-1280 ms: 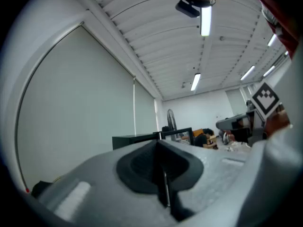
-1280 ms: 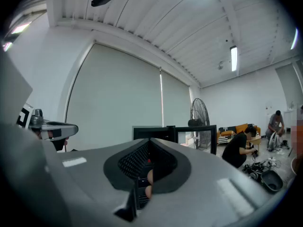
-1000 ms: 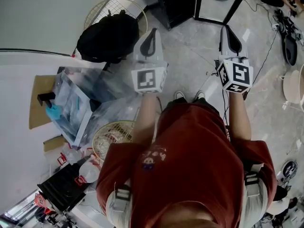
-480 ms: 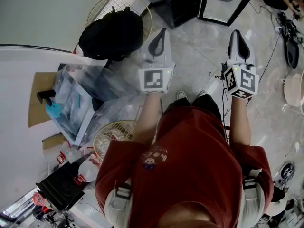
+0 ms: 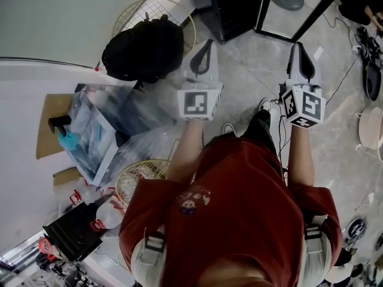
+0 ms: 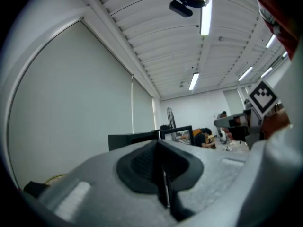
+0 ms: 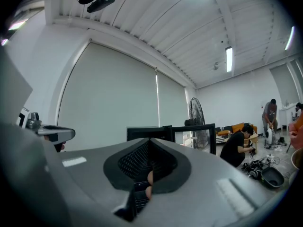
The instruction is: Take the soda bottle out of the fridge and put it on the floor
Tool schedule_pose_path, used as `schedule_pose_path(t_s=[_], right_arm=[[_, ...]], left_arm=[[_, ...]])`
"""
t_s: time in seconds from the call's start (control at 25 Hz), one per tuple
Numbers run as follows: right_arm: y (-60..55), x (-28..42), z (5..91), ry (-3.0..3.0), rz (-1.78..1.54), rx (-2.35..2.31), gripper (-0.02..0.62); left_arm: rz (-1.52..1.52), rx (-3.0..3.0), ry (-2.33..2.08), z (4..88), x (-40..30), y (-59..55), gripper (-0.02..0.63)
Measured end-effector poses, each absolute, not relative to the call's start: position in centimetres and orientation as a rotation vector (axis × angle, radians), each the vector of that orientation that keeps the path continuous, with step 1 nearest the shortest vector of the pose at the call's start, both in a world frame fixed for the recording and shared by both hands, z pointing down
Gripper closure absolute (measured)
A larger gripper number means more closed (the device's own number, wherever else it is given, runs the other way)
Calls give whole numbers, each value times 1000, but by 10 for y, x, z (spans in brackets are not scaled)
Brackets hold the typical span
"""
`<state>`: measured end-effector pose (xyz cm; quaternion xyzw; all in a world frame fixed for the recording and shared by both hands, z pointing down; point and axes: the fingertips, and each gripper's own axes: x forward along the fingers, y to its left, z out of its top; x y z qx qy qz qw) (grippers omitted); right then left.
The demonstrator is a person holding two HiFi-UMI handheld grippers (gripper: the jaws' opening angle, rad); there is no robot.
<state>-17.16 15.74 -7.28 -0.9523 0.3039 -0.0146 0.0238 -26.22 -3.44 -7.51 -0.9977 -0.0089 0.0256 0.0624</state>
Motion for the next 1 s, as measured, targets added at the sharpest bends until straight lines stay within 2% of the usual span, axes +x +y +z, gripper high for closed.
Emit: schedule_pose_path(t_s=[0.72, 1.0], right_arm=[[207, 49, -66, 1033, -65, -2912, 595], [233, 109, -59, 1067, -74, -2885, 595]], left_arm=[[22, -2992, 85, -75, -52, 14, 606], [16, -2966, 131, -76, 1, 39, 606]])
